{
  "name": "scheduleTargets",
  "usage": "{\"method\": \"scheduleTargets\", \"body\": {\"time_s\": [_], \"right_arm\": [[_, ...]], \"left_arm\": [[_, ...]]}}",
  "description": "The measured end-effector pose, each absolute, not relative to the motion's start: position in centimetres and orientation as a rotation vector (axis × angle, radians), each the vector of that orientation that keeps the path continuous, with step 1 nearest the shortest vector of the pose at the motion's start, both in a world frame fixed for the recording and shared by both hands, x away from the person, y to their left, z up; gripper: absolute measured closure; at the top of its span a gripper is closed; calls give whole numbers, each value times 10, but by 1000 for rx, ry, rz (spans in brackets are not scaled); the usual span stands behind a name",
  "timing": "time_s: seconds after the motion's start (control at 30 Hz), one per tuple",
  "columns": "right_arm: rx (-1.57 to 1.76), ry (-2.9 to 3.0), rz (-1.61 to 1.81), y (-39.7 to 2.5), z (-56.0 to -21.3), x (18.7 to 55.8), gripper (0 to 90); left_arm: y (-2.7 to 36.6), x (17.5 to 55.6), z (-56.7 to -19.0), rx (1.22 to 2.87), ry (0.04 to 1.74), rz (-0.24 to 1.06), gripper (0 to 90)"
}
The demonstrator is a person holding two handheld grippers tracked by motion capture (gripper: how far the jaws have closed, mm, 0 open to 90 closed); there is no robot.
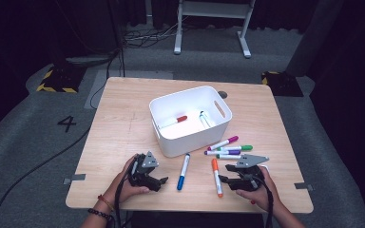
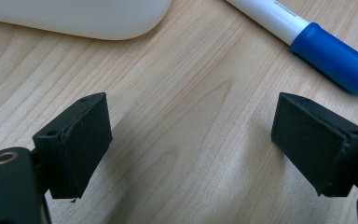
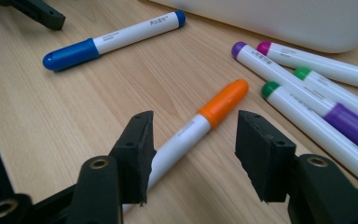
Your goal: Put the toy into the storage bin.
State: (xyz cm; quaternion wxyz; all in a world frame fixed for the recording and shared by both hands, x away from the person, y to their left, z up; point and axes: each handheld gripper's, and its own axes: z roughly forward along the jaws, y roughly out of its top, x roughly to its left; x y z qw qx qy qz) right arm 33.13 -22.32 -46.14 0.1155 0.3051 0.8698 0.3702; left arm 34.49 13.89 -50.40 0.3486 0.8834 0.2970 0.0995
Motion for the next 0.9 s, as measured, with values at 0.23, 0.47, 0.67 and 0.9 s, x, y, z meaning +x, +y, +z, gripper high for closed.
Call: {"method": "scheduleTargets", "body": {"time_s": [0.23, 0.47, 0.67, 0.9], "right_arm": [[979, 2563, 1034, -204, -475, 345, 462], [1025, 2550, 936, -194, -487, 354, 539], [1031, 2505, 902, -188, -487, 358, 667], [1010, 2525, 918, -187, -487, 361, 743]], "left_arm": [[139, 345, -504, 2292, 768, 258, 123], [139, 345, -504, 2291, 768, 258, 123], [139, 345, -504, 2289, 770, 258, 123], [139, 345, -504, 2289, 770, 258, 123]]}}
